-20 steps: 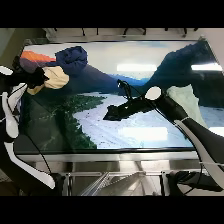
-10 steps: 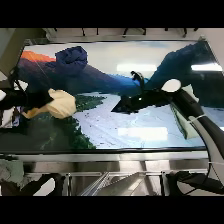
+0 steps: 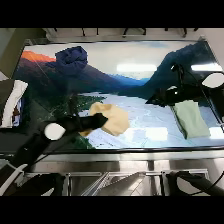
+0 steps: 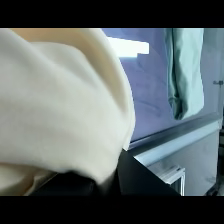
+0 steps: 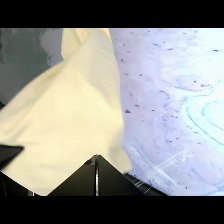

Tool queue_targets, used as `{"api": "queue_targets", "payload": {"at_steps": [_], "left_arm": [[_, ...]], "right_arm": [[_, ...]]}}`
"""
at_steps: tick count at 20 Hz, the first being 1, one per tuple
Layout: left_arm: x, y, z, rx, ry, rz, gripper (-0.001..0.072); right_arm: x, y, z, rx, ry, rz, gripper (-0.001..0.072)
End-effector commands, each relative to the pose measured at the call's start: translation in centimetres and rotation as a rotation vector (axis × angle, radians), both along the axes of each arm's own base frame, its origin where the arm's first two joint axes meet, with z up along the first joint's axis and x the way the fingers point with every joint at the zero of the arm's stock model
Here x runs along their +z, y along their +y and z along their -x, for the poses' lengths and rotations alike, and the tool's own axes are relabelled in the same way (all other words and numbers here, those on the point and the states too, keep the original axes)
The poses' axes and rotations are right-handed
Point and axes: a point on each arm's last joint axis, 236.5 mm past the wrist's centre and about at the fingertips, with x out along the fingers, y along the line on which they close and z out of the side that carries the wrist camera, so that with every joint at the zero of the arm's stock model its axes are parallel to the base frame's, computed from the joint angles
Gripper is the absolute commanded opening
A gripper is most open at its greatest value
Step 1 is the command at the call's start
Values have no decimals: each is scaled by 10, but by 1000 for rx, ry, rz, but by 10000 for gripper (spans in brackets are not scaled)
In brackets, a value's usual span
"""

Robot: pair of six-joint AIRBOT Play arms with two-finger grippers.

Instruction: Fold the shirts.

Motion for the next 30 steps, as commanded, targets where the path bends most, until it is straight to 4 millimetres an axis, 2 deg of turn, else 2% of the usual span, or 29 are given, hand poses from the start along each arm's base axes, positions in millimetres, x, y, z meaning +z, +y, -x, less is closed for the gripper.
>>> {"api": "queue_targets", "payload": {"at_steps": [1,2,3,5,8,10,12,14,16,17,21,23,25,29,30], "left_arm": [[-45,-48,36,-61,69,-19,245],[-60,-49,43,-78,111,-52,664],[-75,-45,49,-96,158,-89,695],[-88,-28,59,-157,212,-152,695],[-73,21,72,-334,186,-239,693],[-54,67,55,-291,133,-250,691],[-43,103,37,-229,119,-211,596],[-50,132,20,-178,147,-176,596],[-73,154,9,-166,201,-181,596],[-88,159,6,-176,236,-172,596],[-139,145,12,-288,354,-103,595],[-157,130,19,-360,406,-88,595],[-167,112,22,-423,434,-91,595],[-170,61,18,-490,419,-52,593],[-170,52,18,-522,407,-61,389]], "right_arm": [[0,-11,-1,-55,35,6,22],[0,-11,0,-62,46,1,21],[0,-11,0,-62,48,1,22],[2,-11,2,-61,45,1,22],[6,-10,5,-55,38,3,22],[7,-10,5,-54,33,2,22],[5,-8,6,-51,35,3,22],[1,-5,6,-50,39,2,22],[-6,4,11,-31,53,3,22],[-10,9,16,-16,66,3,22],[-17,30,32,49,89,6,22],[-17,35,35,62,89,6,22],[-17,34,34,55,93,5,22],[-16,34,35,56,92,5,22],[-16,34,35,56,92,5,22]]}}
